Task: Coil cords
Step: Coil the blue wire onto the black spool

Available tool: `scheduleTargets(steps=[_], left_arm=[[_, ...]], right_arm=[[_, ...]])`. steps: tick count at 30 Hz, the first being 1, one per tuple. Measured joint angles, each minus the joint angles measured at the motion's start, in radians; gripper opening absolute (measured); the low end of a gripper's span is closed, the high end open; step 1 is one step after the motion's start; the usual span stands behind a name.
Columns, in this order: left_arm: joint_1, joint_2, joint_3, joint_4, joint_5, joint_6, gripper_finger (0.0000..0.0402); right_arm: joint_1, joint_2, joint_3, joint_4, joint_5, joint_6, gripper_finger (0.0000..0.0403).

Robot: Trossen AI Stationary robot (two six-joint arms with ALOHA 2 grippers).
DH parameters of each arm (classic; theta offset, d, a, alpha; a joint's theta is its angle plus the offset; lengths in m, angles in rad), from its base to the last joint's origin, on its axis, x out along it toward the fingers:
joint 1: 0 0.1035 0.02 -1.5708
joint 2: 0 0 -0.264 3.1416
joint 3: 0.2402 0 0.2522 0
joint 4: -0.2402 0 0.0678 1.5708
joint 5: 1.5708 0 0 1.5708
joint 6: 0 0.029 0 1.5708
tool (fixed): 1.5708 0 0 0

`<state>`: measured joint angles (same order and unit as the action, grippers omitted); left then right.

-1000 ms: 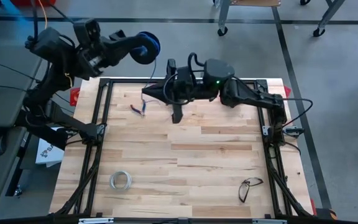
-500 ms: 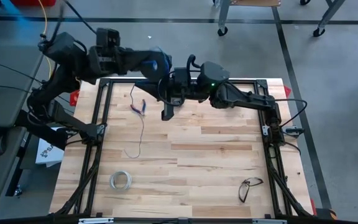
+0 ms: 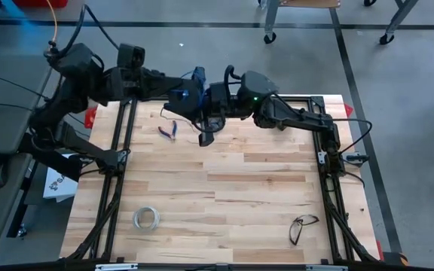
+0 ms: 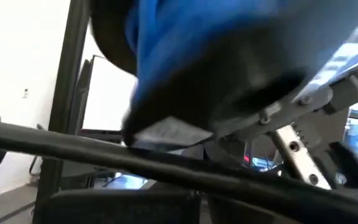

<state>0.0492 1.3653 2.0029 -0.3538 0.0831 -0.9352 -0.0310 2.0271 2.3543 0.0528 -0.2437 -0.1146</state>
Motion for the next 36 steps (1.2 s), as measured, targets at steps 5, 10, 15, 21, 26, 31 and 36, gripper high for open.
scheduleTargets(steps=[5,10,15,21,26,31,36], left_arm=[[-0.005,-0.028,0.002,-0.111,0.012,-0.033,0.0],[-0.013,-0.042,0.002,-0.172,0.009,-0.041,0.0],[-0.031,-0.035,0.001,-0.183,0.008,-0.031,0.0],[-0.032,-0.015,-0.002,-0.241,0.119,-0.056,0.0],[-0.038,-0.011,-0.003,-0.236,0.118,0.021,0.0],[-0.038,-0.047,-0.002,-0.3,0.118,0.232,0.0],[-0.036,-0.089,-0.002,-0.417,0.117,0.465,0.0]], right_arm=[[-0.018,-0.001,0.0,-0.017,-0.061,-0.021,0.0],[-0.039,-0.001,-0.001,-0.043,-0.121,-0.024,0.0],[-0.064,-0.005,-0.001,-0.042,-0.2,-0.017,0.0],[-0.088,-0.005,-0.001,-0.036,-0.244,-0.016,0.0],[-0.106,-0.009,0.003,-0.049,-0.258,0.012,0.0],[-0.151,-0.049,0.0,-0.245,-0.246,-0.041,0.0],[-0.215,-0.126,0.003,-0.455,-0.212,-0.041,0.0]])
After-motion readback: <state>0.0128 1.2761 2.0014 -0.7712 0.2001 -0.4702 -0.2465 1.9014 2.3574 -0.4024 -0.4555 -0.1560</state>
